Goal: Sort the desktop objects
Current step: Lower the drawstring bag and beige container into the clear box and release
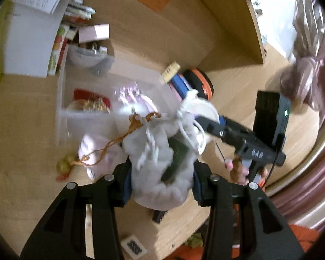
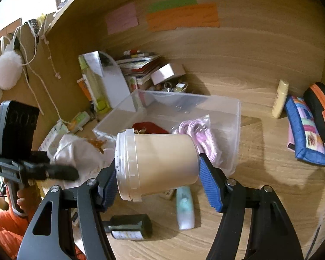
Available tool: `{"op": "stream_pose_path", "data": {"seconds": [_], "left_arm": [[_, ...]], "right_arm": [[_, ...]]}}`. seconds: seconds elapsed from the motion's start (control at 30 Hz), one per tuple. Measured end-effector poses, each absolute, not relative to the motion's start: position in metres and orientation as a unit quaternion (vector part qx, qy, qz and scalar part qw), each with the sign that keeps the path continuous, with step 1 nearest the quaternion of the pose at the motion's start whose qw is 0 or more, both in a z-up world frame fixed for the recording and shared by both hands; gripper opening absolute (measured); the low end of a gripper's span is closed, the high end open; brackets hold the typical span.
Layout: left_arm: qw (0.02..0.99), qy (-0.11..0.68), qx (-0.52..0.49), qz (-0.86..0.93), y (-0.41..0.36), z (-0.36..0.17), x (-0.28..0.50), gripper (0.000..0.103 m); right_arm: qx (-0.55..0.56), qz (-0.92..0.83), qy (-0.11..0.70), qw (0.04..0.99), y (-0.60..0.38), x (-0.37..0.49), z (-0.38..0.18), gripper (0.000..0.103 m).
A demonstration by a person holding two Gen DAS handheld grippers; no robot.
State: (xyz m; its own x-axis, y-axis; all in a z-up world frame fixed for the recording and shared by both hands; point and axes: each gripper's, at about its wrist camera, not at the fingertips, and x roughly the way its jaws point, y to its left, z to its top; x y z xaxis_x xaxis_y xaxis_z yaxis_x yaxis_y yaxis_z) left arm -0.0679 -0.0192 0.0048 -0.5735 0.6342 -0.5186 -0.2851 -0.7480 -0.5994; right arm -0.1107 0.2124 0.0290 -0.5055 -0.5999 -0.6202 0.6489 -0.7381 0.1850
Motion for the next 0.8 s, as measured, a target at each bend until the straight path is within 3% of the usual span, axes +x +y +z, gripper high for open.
{"op": "stream_pose_path", "data": {"seconds": [0.43,0.8], "left_arm": [[0.205,-0.208,-0.362,0.885,-0.032,0.02,-0.132,0.039],[0.144,-0.141,-0.369,0.907,-0.023,0.014,-0.174,0.039]], "right_arm": [[0.348,-0.869,0.019,0.352,0.208,-0.152,0.029,0.064],[0.356,-0.874,0.014,0.33,0.204,-0.179,0.01,0.064]]}}
